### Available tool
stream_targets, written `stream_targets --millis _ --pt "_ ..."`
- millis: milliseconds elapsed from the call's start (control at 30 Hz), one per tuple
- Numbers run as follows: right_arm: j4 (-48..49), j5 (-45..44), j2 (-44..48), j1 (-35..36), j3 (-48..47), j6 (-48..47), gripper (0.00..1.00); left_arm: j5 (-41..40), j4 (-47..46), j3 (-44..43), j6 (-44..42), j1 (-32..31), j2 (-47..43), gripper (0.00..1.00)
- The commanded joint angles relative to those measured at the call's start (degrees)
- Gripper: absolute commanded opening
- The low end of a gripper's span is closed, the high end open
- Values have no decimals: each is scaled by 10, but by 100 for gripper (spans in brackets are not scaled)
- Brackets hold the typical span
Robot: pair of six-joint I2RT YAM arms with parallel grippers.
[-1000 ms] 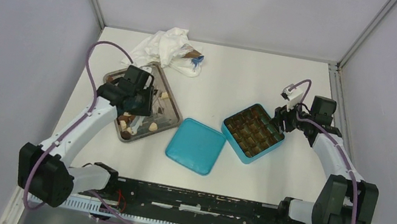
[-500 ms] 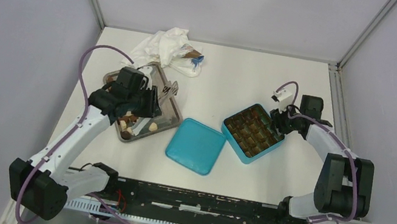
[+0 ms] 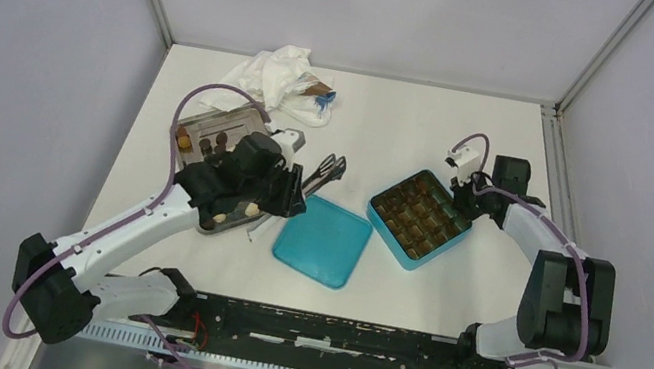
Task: Pack the chocolate
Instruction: Pick up the packing box from the center of the board.
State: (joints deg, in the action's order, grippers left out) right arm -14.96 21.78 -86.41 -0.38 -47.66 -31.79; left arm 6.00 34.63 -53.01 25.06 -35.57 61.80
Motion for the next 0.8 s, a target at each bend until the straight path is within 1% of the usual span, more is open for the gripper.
stream_targets --millis 0,200,300,467,767 --pt "45 -6 69 1 4 -8 0 -44 -76 -18 35 -55 14 2" --pt "101 -1 184 1 52 -19 0 -58 -126 -15 38 -104 17 2" --pt "127 9 231 1 74 -26 0 -84 -141 -16 34 -125 16 2" --pt "168 28 288 1 106 -28 0 -103 -164 -18 26 -160 16 2" --pt "172 58 303 0 118 -32 0 -135 -195 -37 2 -222 43 2"
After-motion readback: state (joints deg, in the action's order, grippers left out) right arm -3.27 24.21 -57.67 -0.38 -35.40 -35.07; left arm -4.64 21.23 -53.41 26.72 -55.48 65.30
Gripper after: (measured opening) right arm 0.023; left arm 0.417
